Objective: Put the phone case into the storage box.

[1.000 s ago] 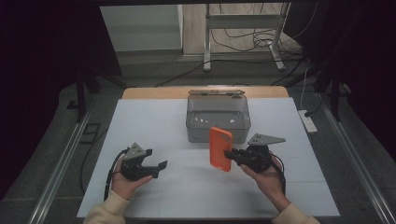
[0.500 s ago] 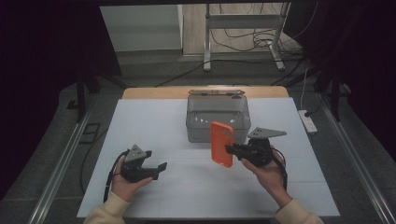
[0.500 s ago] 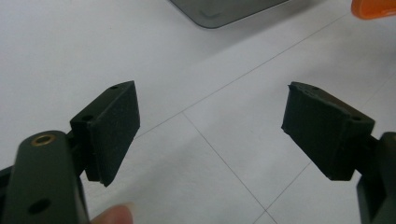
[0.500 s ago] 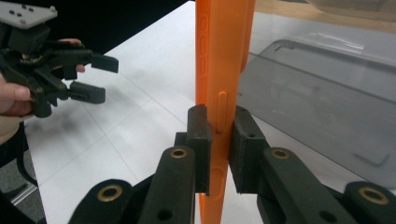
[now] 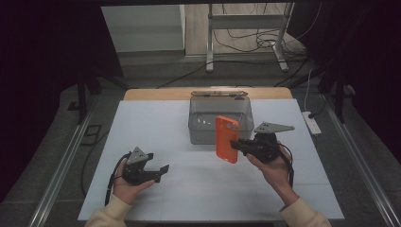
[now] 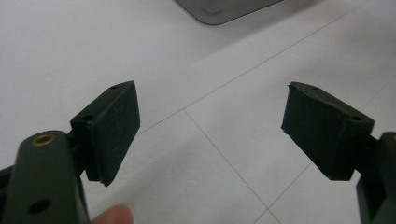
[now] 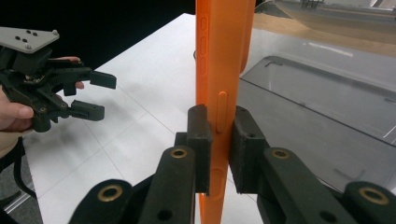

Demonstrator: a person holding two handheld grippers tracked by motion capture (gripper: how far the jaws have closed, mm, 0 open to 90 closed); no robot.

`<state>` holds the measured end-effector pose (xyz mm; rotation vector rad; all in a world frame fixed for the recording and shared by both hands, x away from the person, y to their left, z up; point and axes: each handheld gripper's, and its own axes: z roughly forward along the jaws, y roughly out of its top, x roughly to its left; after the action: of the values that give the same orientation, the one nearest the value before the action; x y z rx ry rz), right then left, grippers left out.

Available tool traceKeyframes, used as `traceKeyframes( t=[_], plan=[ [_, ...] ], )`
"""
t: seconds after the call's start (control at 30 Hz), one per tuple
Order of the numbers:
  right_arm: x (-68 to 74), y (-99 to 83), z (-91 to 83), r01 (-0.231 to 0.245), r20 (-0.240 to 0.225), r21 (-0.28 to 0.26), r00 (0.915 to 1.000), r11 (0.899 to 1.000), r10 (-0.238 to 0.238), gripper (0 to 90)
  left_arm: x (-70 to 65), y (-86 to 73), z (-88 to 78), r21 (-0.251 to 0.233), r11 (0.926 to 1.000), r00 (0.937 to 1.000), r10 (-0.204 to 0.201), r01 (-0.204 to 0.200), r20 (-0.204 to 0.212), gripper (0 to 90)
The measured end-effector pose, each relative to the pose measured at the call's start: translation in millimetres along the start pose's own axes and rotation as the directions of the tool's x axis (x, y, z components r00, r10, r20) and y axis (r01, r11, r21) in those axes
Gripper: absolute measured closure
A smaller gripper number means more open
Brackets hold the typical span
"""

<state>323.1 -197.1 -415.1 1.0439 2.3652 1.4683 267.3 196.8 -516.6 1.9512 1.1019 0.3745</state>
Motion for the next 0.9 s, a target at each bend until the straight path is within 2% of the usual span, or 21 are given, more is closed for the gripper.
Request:
traceKeyframes(
  t=[0.57, 0.9],
  plan=[
    [-4.3, 13.7, -12.5, -0.007, 0.023, -0.023, 0.9997, 1.000, 0.007, 79.6, -0.1, 0.2, -0.5, -0.004, 1.0000, 1.0000, 0.003, -0.003, 0.000, 19.2],
    [-7.5, 20.4, -21.1, -0.026, 0.038, -0.054, 0.9989, 0.998, 0.028, 79.6, -0.8, 0.6, -0.4, -0.002, 1.0000, 1.0000, 0.004, -0.004, 0.002, 19.2]
  ],
)
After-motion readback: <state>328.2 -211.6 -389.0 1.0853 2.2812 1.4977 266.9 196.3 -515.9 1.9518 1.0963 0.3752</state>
